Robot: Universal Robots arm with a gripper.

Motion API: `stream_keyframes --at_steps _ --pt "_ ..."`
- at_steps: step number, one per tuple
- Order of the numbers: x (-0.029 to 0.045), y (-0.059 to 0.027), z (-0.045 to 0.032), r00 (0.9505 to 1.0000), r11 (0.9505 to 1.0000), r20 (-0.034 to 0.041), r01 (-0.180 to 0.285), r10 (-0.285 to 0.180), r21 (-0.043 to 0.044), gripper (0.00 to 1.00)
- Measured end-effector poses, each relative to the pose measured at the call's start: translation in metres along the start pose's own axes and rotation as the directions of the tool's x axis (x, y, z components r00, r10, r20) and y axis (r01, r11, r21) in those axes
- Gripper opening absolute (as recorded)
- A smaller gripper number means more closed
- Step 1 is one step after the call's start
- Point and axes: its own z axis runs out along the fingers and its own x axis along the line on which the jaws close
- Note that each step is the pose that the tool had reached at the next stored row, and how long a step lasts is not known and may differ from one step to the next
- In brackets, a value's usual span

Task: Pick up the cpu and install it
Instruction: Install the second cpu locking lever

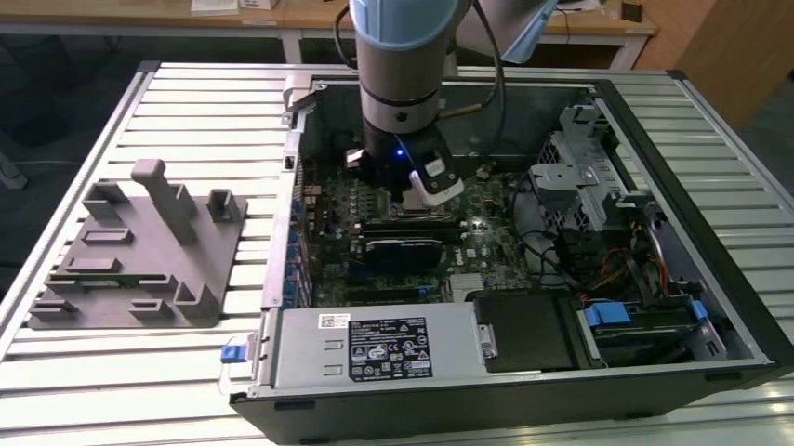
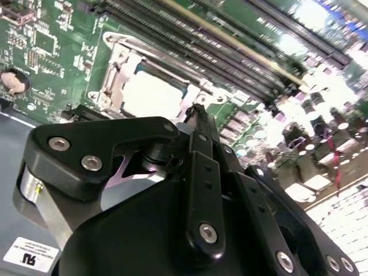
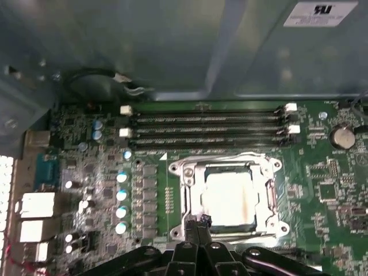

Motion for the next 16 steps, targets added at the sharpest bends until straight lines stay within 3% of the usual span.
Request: stream_keyframes --at_steps 3,6,7,16 --pt "-0.0039 0.0047 0.0013 1.0000 0.9999 0.0006 0.001 -0.001 0.0107 0.11" --pt "-0.0079 0.0085 0.0024 1.0000 0.9996 0.0011 0.001 -0.001 0.0267 0.11" --pt "-0.0111 0.0106 0.0030 1.0000 0.9993 0.0015 0.002 -0.002 0.0364 0.11" --pt "-0.0298 0.0196 0.0058 1.0000 0.9968 0.0031 0.004 -0.004 0.0793 0.11"
